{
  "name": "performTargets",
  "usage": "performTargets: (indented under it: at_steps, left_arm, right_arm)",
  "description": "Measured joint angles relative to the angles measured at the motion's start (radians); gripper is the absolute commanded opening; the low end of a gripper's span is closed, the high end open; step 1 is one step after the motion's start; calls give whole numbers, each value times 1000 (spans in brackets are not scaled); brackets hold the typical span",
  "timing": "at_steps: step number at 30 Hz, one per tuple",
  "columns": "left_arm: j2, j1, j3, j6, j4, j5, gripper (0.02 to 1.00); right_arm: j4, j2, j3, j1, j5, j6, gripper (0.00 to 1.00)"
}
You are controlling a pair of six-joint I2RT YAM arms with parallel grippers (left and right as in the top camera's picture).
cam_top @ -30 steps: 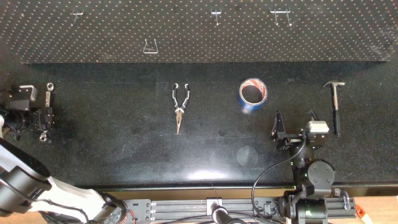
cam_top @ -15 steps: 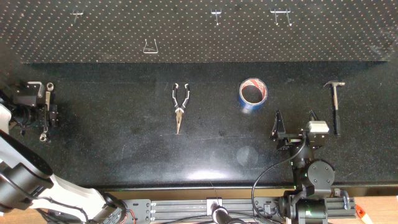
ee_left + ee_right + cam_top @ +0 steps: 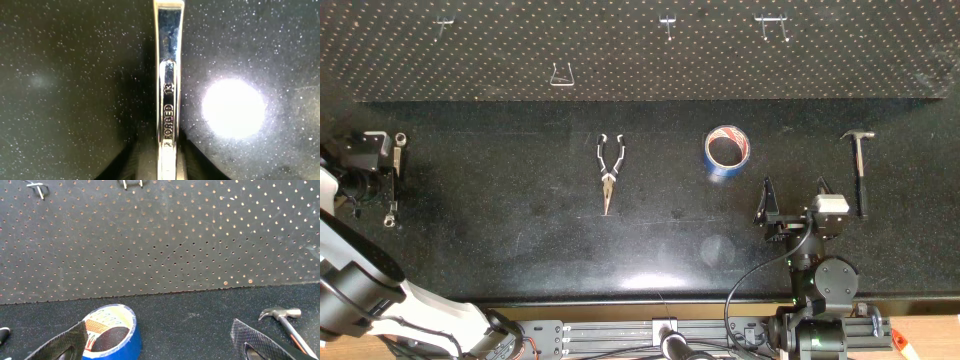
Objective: Place Tools Onto Pegboard
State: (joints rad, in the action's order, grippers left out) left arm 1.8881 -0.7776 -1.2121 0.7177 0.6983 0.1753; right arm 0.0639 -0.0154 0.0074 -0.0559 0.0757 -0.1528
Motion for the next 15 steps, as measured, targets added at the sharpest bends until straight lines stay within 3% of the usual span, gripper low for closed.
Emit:
performTargets:
  at_steps: [5,15]
  left_arm:
    - [0,0,0,-35,-12,1,266]
    - [0,0,0,-68,-19,1,128]
  right_arm:
    - [0,0,0,0,0,0,932]
    - [0,0,0,0,0,0,932]
